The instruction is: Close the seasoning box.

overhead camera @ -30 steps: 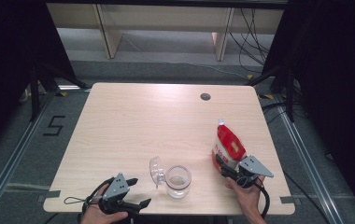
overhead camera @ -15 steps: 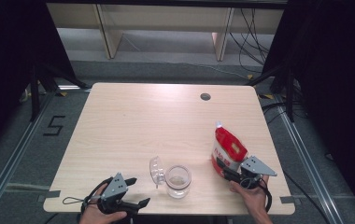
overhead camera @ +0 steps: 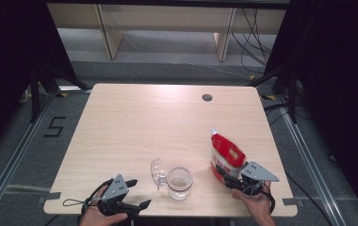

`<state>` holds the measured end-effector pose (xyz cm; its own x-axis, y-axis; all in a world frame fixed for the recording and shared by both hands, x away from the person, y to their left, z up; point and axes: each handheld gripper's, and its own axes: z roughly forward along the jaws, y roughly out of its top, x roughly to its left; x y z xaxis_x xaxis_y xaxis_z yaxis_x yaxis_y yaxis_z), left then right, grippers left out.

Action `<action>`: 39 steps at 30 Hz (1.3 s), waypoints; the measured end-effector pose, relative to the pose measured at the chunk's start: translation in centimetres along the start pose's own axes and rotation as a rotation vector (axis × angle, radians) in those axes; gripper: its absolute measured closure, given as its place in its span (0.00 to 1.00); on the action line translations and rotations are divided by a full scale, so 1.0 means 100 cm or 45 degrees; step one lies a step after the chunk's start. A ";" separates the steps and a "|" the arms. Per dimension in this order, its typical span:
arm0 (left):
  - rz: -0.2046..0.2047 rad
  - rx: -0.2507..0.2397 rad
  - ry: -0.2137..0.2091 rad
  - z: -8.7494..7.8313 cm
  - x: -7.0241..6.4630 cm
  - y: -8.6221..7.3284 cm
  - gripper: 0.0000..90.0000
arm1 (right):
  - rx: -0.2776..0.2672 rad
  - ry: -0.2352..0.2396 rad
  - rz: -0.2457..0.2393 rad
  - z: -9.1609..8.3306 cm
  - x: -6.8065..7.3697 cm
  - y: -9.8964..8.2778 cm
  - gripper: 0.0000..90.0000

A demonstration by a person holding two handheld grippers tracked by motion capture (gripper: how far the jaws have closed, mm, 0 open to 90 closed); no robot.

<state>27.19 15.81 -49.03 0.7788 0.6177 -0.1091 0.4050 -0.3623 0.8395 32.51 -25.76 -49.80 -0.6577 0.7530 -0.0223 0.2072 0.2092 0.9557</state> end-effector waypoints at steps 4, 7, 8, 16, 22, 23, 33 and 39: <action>-0.011 -0.004 -0.006 0.001 0.000 0.000 0.19 | -0.020 -0.012 0.005 -0.002 0.000 0.000 0.52; -0.010 -0.007 0.004 0.001 0.000 -0.001 0.19 | -0.017 -0.010 0.029 -0.006 0.003 0.002 0.53; -0.014 -0.020 -0.005 0.002 0.000 -0.001 0.19 | -0.023 0.013 -0.009 -0.006 0.001 0.003 0.52; -0.010 -0.008 0.002 0.001 0.001 -0.001 0.19 | -0.065 0.019 -0.035 -0.013 0.004 0.008 0.53; 0.022 0.015 0.018 0.000 0.003 0.000 0.19 | -0.084 0.031 -0.152 -0.021 0.005 0.012 0.53; 0.005 0.007 0.002 -0.001 0.002 0.000 0.19 | -0.107 0.049 -0.118 -0.023 0.008 0.012 0.53; 0.003 0.006 0.003 0.000 0.003 -0.001 0.19 | -0.056 0.069 -0.341 -0.028 0.020 0.016 0.53; -0.013 0.002 0.017 0.000 0.002 -0.002 0.19 | -0.014 0.097 -0.430 -0.028 0.032 0.017 0.53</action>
<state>27.31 15.98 -49.24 0.7682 0.6306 -0.1103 0.4135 -0.3573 0.8375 28.75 -24.79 -47.43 -0.7399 0.5936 -0.3165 -0.0392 0.4316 0.9012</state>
